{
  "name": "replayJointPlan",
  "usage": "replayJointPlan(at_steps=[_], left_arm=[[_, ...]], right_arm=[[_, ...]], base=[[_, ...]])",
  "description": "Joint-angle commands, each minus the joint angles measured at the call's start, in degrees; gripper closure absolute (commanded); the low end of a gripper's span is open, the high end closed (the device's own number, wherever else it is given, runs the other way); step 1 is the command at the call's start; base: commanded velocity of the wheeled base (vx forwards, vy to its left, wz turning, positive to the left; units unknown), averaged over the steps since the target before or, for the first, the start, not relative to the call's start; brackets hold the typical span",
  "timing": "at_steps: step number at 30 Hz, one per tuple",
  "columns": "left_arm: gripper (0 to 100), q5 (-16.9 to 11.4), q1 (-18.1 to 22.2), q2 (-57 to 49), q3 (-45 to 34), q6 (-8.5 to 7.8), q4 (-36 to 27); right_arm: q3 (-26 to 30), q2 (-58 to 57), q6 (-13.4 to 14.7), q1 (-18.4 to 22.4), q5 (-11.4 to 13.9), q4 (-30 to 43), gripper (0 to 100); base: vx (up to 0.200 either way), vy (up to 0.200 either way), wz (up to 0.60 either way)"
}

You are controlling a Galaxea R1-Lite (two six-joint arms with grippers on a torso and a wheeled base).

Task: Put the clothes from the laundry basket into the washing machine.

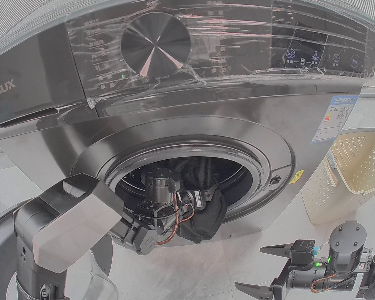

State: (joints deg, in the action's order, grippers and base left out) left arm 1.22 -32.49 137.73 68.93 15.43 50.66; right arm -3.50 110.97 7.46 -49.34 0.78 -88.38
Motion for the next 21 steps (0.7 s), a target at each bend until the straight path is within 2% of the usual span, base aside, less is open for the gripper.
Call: replayJointPlan(at_steps=[1,4,8,10,12,18,21], left_arm=[[100,0.28,0.32,3.77,1.21,-0.76,-0.13],[100,0.80,0.41,4.74,4.81,-0.58,0.49],[100,3.00,1.55,5.36,10.53,0.74,2.86],[100,6.78,2.61,6.59,16.77,2.32,3.83],[100,9.59,3.66,7.91,21.60,2.76,5.06],[100,12.76,5.86,12.56,31.36,2.23,9.89],[100,13.02,6.21,12.83,32.85,2.32,10.16]], right_arm=[[-0.10,0.21,0.01,0.03,0.01,-0.04,0],[-0.19,0.21,0.01,0.12,0.01,-0.04,0],[-0.28,0.21,0.01,0.12,0.01,-0.04,0],[-0.28,0.21,0.01,-0.06,0.01,-0.04,0],[-0.28,0.30,0.01,-0.15,0.01,-0.04,0],[-0.37,1.35,0.10,-0.23,-0.08,-0.04,0],[-0.37,1.44,0.10,-0.23,0.01,-0.04,0]], base=[[0.000,0.000,0.00],[0.000,0.000,0.00],[0.000,0.000,0.00],[0.000,0.000,0.00],[0.000,0.000,0.00],[0.000,0.000,0.00],[0.000,0.000,0.00]])
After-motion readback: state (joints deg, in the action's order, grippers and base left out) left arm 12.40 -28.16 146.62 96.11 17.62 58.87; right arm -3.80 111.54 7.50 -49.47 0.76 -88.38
